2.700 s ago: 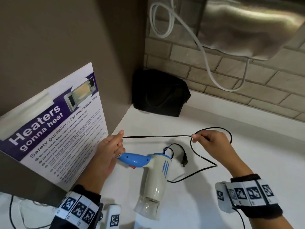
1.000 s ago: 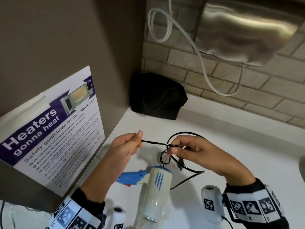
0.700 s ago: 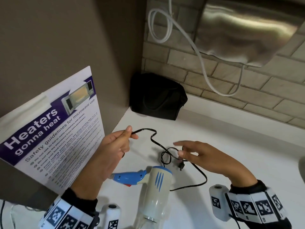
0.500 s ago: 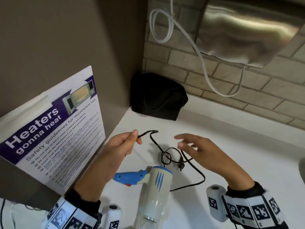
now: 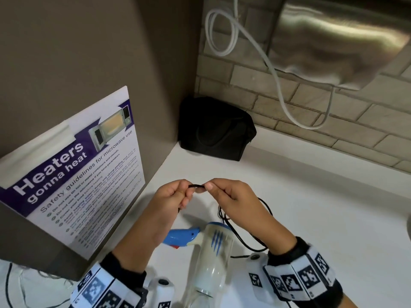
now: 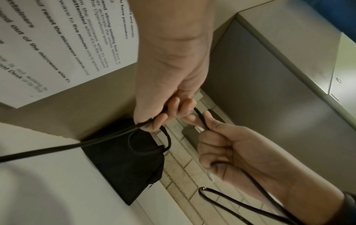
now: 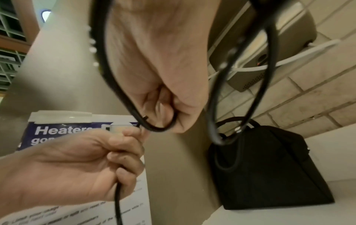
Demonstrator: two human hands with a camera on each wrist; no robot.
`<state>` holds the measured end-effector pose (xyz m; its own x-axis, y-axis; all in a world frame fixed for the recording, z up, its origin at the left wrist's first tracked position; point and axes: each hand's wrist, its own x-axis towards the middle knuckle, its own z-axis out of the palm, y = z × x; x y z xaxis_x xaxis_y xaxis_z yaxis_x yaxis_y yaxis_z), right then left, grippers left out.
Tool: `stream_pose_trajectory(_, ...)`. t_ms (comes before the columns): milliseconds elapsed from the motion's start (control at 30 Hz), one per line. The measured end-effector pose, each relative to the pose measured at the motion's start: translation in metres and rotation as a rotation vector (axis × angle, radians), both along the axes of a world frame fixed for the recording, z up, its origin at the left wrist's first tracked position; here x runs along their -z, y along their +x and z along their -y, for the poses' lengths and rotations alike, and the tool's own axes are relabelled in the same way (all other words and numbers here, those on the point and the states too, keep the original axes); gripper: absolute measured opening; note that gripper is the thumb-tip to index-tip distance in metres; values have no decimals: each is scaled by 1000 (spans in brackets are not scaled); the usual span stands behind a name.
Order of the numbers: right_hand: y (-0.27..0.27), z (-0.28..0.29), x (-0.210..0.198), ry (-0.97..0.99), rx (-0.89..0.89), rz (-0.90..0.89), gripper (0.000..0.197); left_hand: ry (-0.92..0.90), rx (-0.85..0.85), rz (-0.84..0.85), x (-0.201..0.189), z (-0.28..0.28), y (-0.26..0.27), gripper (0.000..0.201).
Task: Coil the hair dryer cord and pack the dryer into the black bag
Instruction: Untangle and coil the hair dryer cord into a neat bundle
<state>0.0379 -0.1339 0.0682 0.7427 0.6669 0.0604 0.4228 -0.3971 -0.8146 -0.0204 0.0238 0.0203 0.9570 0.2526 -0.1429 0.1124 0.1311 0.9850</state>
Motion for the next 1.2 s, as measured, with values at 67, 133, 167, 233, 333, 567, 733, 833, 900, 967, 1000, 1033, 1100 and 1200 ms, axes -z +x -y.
stream_pose_trajectory(67, 5, 9, -1, -44, -22, -50, 30, -206, -97, -12, 5, -9, 5, 41)
stream_pose_trajectory(133, 14, 24, 3, -102, -37, -71, 30, -489, -223, 7, 9, -31, 8, 42)
stream_pose_trajectory(167, 17, 32, 5, -124, -44, -85, 31, -549, -263, 13, 11, -43, 9, 42)
stream_pose_trajectory(233, 20, 45, 9, -138, -50, -126, 32, -538, -287, -3, 18, -56, 7, 40)
stream_pose_trajectory(333, 21, 55, 12, -54, 15, -243, 32, -492, -268, -51, 30, -52, 8, 41)
stream_pose_trajectory(567, 40, 80, 35, 45, 270, -387, 28, -560, -305, -119, 45, -64, 7, 40)
stream_pose_trajectory(733, 55, 100, 68, 25, 402, -428, 26, -548, -344, -181, 56, -65, 3, 41)
stream_pose_trajectory(833, 56, 104, 80, -48, 447, -400, 25, -508, -351, -205, 62, -68, 1, 39)
stream_pose_trajectory(900, 55, 102, 82, -122, 481, -316, 26, -358, -355, -231, 64, -69, 2, 38)
stream_pose_trajectory(967, 57, 99, 79, -209, 512, -190, 27, -84, -362, -276, 64, -67, 3, 37)
stream_pose_trajectory(1000, 57, 97, 74, -259, 522, -127, 29, 46, -348, -305, 65, -65, 2, 35)
stream_pose_trajectory(1033, 56, 96, 67, -310, 523, -76, 30, 140, -310, -336, 66, -62, 2, 32)
stream_pose_trajectory(1100, 53, 91, 51, -374, 488, -4, 30, 290, -198, -379, 69, -56, 4, 30)
stream_pose_trajectory(1200, 41, 80, 29, -444, 373, 76, 29, 830, -29, -415, 71, -46, 8, 34)
